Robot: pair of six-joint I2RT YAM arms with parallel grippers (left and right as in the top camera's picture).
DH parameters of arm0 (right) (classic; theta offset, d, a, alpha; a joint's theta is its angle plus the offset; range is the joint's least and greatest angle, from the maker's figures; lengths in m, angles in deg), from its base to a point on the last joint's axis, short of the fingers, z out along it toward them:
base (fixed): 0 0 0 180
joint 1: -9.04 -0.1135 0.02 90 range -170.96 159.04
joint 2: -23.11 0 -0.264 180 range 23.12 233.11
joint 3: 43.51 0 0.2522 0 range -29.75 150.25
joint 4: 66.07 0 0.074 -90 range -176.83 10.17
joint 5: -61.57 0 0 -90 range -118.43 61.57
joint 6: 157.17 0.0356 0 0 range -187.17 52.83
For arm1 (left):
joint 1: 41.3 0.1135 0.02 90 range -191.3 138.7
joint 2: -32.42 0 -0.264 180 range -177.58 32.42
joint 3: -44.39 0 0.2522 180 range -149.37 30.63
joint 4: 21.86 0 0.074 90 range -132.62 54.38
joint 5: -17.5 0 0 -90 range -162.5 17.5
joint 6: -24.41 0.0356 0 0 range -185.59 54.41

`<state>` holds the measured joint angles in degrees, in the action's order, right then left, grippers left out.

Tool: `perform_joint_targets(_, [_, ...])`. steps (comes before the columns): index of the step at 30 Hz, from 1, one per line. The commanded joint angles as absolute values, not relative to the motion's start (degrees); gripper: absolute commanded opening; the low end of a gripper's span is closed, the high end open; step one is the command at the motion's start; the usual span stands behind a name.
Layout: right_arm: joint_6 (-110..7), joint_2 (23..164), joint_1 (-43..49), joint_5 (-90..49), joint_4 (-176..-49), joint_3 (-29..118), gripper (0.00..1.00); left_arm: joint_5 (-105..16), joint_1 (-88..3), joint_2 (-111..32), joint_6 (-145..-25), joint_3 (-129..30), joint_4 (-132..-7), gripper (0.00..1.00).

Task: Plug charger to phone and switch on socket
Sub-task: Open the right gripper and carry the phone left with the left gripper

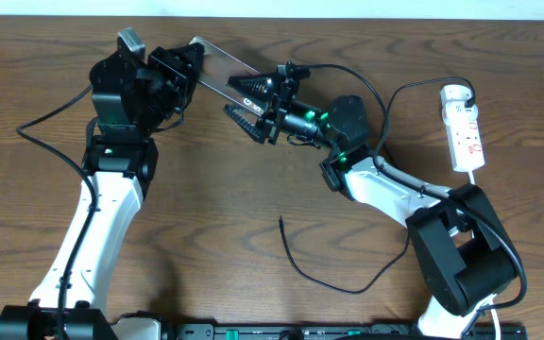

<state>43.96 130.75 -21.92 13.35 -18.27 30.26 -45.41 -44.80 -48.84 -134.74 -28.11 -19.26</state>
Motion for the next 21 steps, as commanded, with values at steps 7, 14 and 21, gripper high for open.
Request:
perform_joint_targets(7, [41.7,130.4,-21.9,14.7,-17.9,30.9,0.99,-40.3,-40.4,-48.5,-134.2,-28.7,-18.7,0.08])
perform_joint_targets(14, [34.5,130.4,-19.6,18.3,-17.9,30.9,0.99,-24.0,-27.0,-48.5,-134.3,-28.7,-18.3,0.07])
perform_joint_targets(21, [17.9,130.4,-17.6,23.0,-31.6,32.0,0.99,1.6,-13.0,-48.7,-134.0,-28.7,-17.9,0.07])
